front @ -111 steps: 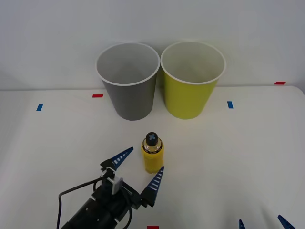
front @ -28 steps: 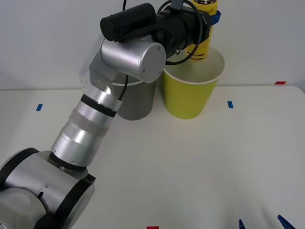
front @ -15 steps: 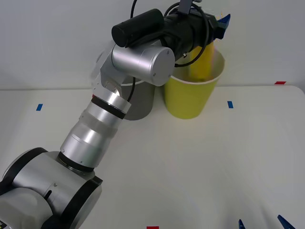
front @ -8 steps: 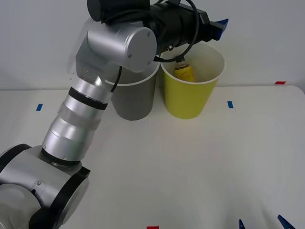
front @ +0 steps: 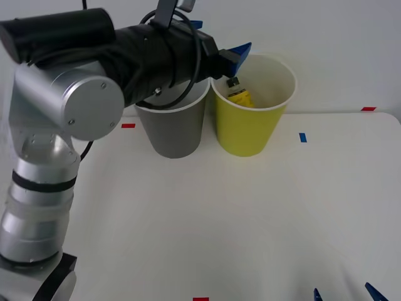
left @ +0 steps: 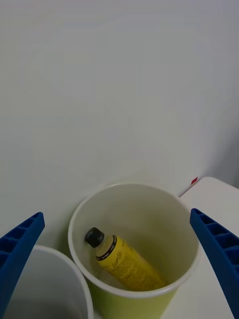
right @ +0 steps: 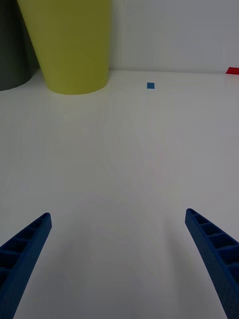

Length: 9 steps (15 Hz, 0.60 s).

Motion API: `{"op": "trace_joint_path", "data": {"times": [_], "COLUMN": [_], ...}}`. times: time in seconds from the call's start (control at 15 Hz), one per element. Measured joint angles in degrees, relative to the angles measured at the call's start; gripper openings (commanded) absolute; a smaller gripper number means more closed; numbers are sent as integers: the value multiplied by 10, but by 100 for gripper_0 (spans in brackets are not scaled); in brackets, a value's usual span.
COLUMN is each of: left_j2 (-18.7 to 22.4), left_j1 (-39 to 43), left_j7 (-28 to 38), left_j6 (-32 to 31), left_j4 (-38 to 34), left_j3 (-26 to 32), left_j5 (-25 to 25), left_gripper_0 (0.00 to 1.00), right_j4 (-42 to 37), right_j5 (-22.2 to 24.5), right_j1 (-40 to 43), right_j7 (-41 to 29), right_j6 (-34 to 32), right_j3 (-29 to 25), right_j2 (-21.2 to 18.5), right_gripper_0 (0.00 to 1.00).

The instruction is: Put cans in the gray bin and PET bottles in the light green bin.

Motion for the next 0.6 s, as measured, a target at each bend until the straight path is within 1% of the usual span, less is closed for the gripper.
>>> {"op": "trace_joint_path", "data": {"times": [0.13,0.27,0.6], "left_j2": [14,33,67], "left_j1": [76,142,312], "left_j7": [0,0,-6], "left_j6": [-12,-40,-139], "left_j4": [-57,-100,-169], "left_j3": [7,10,16], "left_j5": [-2,-2,3], "left_gripper_0": [100,100,100], "right_j4": [0,0,0], "right_j5": [0,0,0], "right_j1": [0,0,0], "right_j7": [0,0,0], "right_j6": [0,0,0], "right_j3": [0,0,0], "right_j2": [0,0,0], "right_gripper_0": [94,93,93]}}
